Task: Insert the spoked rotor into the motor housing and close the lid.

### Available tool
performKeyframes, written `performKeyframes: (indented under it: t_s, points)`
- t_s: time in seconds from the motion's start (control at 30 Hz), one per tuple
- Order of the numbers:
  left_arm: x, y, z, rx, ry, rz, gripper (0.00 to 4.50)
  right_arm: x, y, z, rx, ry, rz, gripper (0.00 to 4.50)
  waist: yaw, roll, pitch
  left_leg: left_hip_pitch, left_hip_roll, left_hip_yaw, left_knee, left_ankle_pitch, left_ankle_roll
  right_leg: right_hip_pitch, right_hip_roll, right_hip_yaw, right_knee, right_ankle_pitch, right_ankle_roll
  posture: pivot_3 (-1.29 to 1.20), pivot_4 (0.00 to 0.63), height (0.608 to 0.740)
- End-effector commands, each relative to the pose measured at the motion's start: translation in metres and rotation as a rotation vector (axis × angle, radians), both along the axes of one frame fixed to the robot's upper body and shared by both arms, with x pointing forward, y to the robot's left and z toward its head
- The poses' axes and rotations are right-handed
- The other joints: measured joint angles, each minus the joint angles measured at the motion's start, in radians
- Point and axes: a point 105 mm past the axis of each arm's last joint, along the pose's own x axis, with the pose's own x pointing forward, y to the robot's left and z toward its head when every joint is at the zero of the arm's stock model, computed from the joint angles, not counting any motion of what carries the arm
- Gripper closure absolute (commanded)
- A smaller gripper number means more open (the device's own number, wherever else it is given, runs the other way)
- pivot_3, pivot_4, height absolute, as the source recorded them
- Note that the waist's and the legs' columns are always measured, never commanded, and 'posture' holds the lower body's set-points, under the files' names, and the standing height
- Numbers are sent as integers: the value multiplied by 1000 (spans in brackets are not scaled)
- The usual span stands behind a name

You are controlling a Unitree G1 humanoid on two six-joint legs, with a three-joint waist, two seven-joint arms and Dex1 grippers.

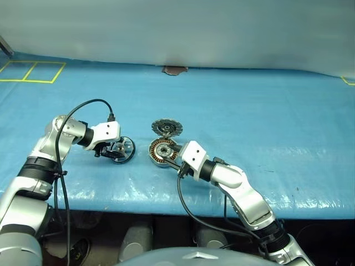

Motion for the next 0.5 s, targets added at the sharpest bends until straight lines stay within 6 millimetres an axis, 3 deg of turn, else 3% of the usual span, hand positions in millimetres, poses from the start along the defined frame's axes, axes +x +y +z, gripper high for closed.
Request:
performKeyframes:
  t_s: [0.03,0.37,0.5]
  points:
    - [0,-9,11,-61,15,-15,1791,0,-2,10,18,-36,2,2539,0,0,0,0,0,0,0,0,0,0,0,0,0,0,0,0,150,740]
    - [2,-35,48,-185,39,-111,1791,-2,-15,2,-14,13,24,2539,0,-2,1,-3,0,0,0,0,0,-1,0,0,-1,1,2,0,150,740]
    - [4,-42,53,-202,24,-131,1791,-1,-22,-3,-23,26,-4,2539,-2,-2,1,-3,0,0,0,0,0,-1,0,0,-1,1,2,0,150,740]
